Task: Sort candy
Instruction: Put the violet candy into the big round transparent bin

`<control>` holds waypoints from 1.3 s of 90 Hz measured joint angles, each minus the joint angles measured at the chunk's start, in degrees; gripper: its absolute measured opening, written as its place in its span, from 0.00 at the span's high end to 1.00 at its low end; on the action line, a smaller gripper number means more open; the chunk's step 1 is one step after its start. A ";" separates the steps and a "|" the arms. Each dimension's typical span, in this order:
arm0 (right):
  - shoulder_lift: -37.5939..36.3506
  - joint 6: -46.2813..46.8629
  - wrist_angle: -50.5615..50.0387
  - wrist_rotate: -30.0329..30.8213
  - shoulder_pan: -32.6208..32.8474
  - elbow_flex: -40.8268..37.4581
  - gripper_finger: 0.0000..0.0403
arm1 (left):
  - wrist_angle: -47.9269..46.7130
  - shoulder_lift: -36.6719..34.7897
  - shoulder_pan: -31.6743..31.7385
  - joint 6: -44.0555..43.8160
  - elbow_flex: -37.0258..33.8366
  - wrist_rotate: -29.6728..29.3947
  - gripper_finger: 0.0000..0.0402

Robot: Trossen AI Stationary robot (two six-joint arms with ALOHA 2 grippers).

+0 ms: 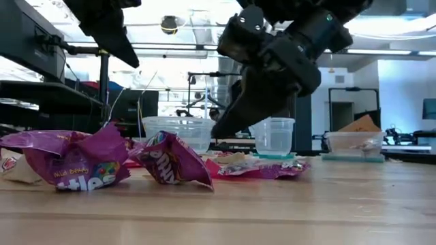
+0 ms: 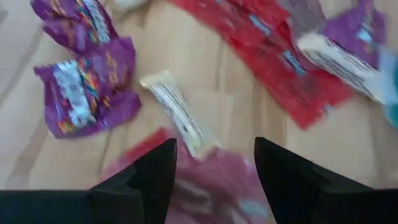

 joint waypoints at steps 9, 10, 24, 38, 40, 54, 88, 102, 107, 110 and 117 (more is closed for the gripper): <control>-2.75 2.65 -4.96 0.31 -0.09 0.25 0.51 | 0.30 0.00 0.00 0.00 0.00 0.00 0.72; -3.16 2.78 -5.40 0.32 -0.09 0.25 0.51 | 0.36 0.00 0.00 0.00 0.00 0.00 0.72; -10.04 6.24 -8.89 1.40 0.83 -1.57 0.51 | 2.22 1.33 0.38 0.97 0.02 1.94 0.72; -18.65 12.92 -8.60 11.40 3.94 -9.32 0.51 | 7.53 6.68 3.12 2.73 0.09 8.55 0.69; -19.86 14.54 -8.40 12.79 4.57 -10.69 0.51 | 7.60 7.77 3.75 2.88 0.09 10.02 0.68; -26.50 28.14 -3.50 19.09 10.51 -20.00 0.51 | 4.69 14.10 7.39 6.58 0.07 21.40 0.58; -27.19 35.35 2.57 35.56 18.89 -27.15 0.51 | 1.94 19.80 7.78 22.04 0.13 15.88 0.55; -27.13 33.35 2.72 36.22 18.40 -27.16 0.51 | 2.32 24.32 7.74 25.39 0.09 15.85 0.56; -26.72 33.35 3.03 36.22 18.43 -27.16 0.51 | 2.60 26.32 7.74 26.32 0.07 14.79 0.56; -26.44 33.32 3.07 36.22 18.49 -27.16 0.51 | 3.09 27.54 7.74 26.58 0.07 13.29 0.56; -25.61 33.35 3.68 36.22 18.53 -27.16 0.51 | 5.41 30.08 7.74 26.53 0.05 10.51 0.56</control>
